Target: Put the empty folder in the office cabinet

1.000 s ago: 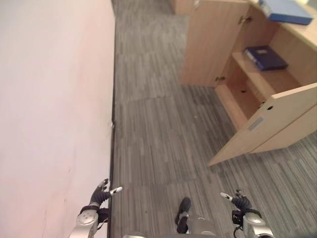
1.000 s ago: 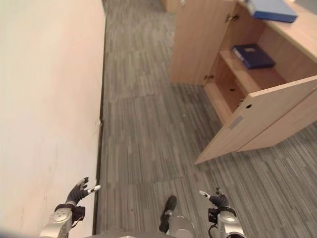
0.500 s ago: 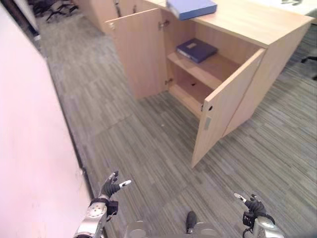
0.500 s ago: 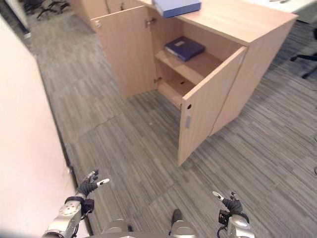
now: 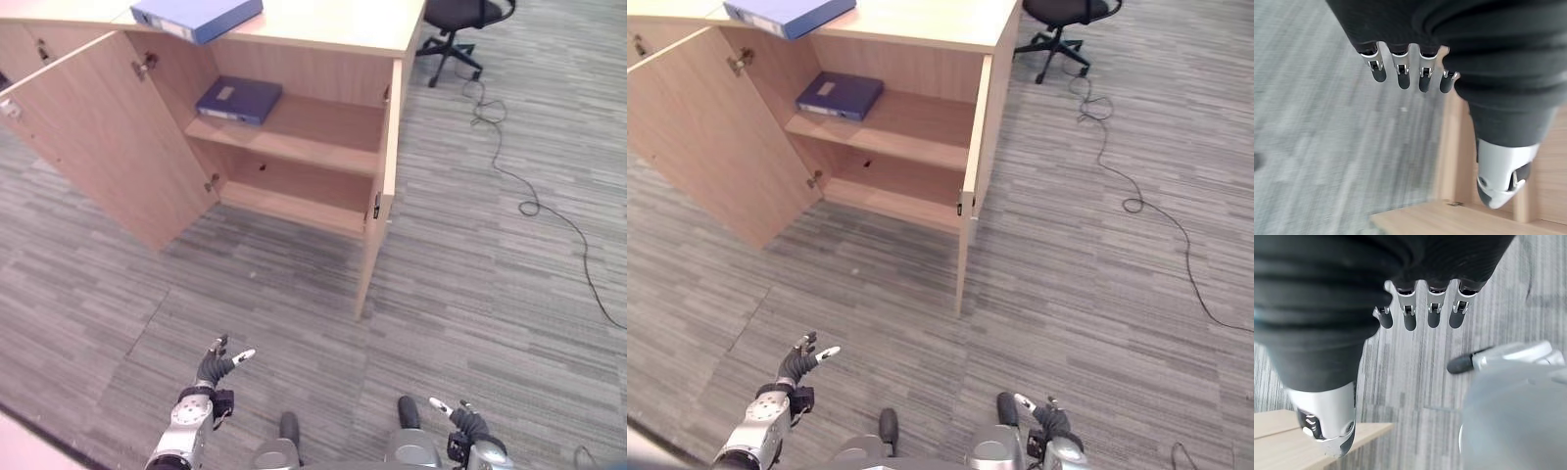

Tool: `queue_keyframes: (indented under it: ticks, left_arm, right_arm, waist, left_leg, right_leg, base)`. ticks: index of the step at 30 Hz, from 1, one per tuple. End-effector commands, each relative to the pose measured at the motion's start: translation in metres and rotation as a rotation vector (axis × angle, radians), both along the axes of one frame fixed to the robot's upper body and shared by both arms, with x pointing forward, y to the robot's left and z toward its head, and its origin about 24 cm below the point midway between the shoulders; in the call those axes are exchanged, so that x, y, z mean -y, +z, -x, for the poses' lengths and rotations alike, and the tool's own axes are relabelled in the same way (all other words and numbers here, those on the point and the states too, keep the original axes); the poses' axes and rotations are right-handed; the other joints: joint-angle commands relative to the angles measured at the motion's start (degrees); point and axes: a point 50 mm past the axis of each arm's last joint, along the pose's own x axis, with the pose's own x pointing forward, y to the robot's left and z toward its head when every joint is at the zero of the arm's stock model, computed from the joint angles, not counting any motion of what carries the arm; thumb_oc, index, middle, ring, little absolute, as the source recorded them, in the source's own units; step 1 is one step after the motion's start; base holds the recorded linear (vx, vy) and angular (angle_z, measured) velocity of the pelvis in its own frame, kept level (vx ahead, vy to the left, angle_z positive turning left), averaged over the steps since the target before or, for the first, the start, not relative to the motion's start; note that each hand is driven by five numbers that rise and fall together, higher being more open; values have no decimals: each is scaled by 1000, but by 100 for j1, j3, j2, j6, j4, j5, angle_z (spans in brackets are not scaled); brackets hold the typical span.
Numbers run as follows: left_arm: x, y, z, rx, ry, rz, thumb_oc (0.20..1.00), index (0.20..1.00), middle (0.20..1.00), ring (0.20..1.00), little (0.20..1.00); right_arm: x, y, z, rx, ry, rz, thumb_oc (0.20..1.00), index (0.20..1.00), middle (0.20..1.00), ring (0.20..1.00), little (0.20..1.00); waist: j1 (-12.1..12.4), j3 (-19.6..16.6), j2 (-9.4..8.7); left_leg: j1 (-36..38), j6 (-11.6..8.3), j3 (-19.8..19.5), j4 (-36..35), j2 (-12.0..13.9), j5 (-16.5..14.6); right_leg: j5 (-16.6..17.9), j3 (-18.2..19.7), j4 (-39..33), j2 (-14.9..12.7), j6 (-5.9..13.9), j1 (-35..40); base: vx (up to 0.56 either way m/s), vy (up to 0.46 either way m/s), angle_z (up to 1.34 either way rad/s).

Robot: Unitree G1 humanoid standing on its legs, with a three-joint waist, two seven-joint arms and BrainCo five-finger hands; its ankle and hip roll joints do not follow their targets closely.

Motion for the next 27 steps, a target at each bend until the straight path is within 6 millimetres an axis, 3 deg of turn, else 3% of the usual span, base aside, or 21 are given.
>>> queue_keyframes:
  ticks: [1, 2, 3, 4, 6, 7, 8, 9, 10, 13, 14, 16, 17, 18, 21, 23, 27]
  left_arm:
    - [6, 4, -4, 34, -60, -23, 1000, 1000, 1000, 1000, 1000]
    - [7, 6, -7, 41, -77, -32, 1000, 1000, 1000, 1000, 1000]
    - [4, 12, -13, 59, -95, -53, 1000, 1000, 1000, 1000, 1000]
    - [0, 15, -15, 68, -91, -61, 1000, 1000, 1000, 1000, 1000]
    - [-4, 17, -11, 67, -93, -64, 1000, 1000, 1000, 1000, 1000]
    - [-4, 18, -11, 67, -93, -64, 1000, 1000, 1000, 1000, 1000]
    - [-8, 16, -2, 53, -84, -55, 1000, 1000, 1000, 1000, 1000]
    - [-10, 14, 4, 43, -75, -48, 1000, 1000, 1000, 1000, 1000]
    - [-12, 8, 15, 9, -42, -25, 1000, 1000, 1000, 1000, 1000]
    - [-13, 6, 17, -3, -33, -24, 1000, 1000, 1000, 1000, 1000]
    - [-4, 5, 17, 4, -69, -2, 1000, 1000, 1000, 1000, 1000]
    - [-3, 5, 17, 4, -69, -1, 1000, 1000, 1000, 1000, 1000]
    - [0, 2, 20, 6, -50, 24, 1000, 1000, 1000, 1000, 1000]
    - [2, 2, 21, 10, -50, 35, 1000, 1000, 1000, 1000, 1000]
    - [7, 6, 17, 44, -32, 77, 1000, 1000, 1000, 1000, 1000]
    - [9, 5, 17, 45, -36, 82, 1000, 1000, 1000, 1000, 1000]
    - [3, 6, 19, 43, -16, 70, 1000, 1000, 1000, 1000, 1000]
  right_arm:
    - [32, 16, -16, 74, -54, 65, 1000, 1000, 1000, 1000, 1000]
    - [28, 14, -14, 73, -66, 49, 1000, 1000, 1000, 1000, 1000]
    - [21, 13, -18, 100, -86, 16, 1000, 1000, 1000, 1000, 1000]
    - [17, 14, -23, 114, -86, 4, 1000, 1000, 1000, 1000, 1000]
    - [11, 13, -25, 113, -52, 1, 1000, 1000, 1000, 1000, 1000]
    - [11, 13, -25, 113, -51, 1, 1000, 1000, 1000, 1000, 1000]
    - [7, 12, -25, 106, -11, 3, 1000, 1000, 1000, 1000, 1000]
    - [5, 12, -25, 100, 9, 0, 1000, 1000, 1000, 1000, 1000]
    - [2, 10, -26, 84, 41, -4, 1000, 1000, 1000, 1000, 1000]
    - [1, 8, -25, 73, 33, -12, 1000, 1000, 1000, 1000, 1000]
    - [5, 7, -19, 57, 30, -5, 1000, 1000, 1000, 1000, 1000]
    - [5, 7, -19, 57, 30, -4, 1000, 1000, 1000, 1000, 1000]
    - [10, 4, -9, 15, 37, 6, 1000, 1000, 1000, 1000, 1000]
    - [13, 4, -7, 5, 48, 16, 1000, 1000, 1000, 1000, 1000]
    - [26, 9, -13, -12, 97, 69, 1000, 1000, 1000, 1000, 1000]
    - [31, 10, -12, -30, 105, 89, 1000, 1000, 1000, 1000, 1000]
    - [38, 10, -6, -51, 86, 97, 1000, 1000, 1000, 1000, 1000]
  waist:
    - [-17, -204, 112]
    - [-12, -192, 68]
    - [-30, -123, 13]
    - [75, -54, 0]
    - [286, -15, 17]
    - [265, -33, 7]
    - [475, 14, -4]
    - [513, 50, -1]
    - [485, 198, 39]
    - [481, 254, 37]
    - [386, 226, 14]
    - [407, 224, 21]
    - [358, 206, 62]
    - [378, 203, 85]
    - [493, 277, 142]
    - [562, 258, 98]
    - [581, 151, 36]
  left_leg:
    - [-348, -880, -71, 16, 1319, 406]
    - [-332, -794, 13, 34, 1211, 333]
    - [-237, -620, 214, 14, 1032, 226]
    - [-134, -544, 458, 15, 957, 150]
    - [-55, -356, 801, 20, 730, 47]
    - [-89, -345, 779, 18, 715, 70]
    - [17, -126, 1117, 24, 502, -19]
    - [74, -19, 1242, 19, 406, -44]
    - [264, 172, 1410, 36, 173, -121]
    - [349, 171, 1423, 84, 106, -205]
    - [288, 126, 1384, 335, 16, -296]
    - [288, 121, 1405, 346, 26, -308]
    - [263, 110, 1354, 559, -5, -369]
    - [181, 101, 1310, 730, -16, -423]
    - [-309, -201, 760, 1572, 22, -391]
    - [-459, -314, 331, 1652, 174, -296]
    - [-468, -369, -25, 1045, 790, -54]
  right_leg:
    - [-1468, -74, 353, -287, 432, 186]
    - [-1407, -90, 530, -347, 432, 102]
    - [-1106, -214, 1008, -434, 432, -204]
    - [-1041, -679, 1327, -578, 432, -418]
    - [-1040, -2068, 1813, -989, 350, -506]
    - [-1011, -2093, 1788, -1002, 351, -509]
    - [-1092, -3148, 2315, -1049, 220, -490]
    - [-1255, -3325, 2644, -842, 190, -533]
    - [-1486, -3583, 3013, 53, 223, -849]
    - [-1572, -3616, 2876, 221, 201, -874]
    - [-1824, -2980, 1990, 610, -198, -596]
    - [-1820, -2961, 1982, 624, -204, -600]
    - [-1802, -2593, 1545, 713, -305, -446]
    - [-1798, -2565, 1341, 720, -360, -334]
    - [-1823, -2294, 954, 780, -456, -203]
    - [-1819, -2144, 816, 747, -442, -187]
    - [-1939, -2023, 811, 630, -279, -75]
  base:
    - [72, 334, 8]
    - [41, 458, 2]
    - [-21, 492, 0]
    - [-49, 550, -28]
    - [-63, 407, -83]
    - [-76, 463, -100]
    - [-63, 439, -76]
    - [-31, 709, -142]
    - [14, 416, -117]
    - [43, 118, -78]
    - [39, -7, -15]
    - [46, 7, 17]
    - [50, 24, 1]
    - [13, 38, -18]
    - [-69, 77, -66]
    - [-26, 91, -70]
    - [84, 127, -27]
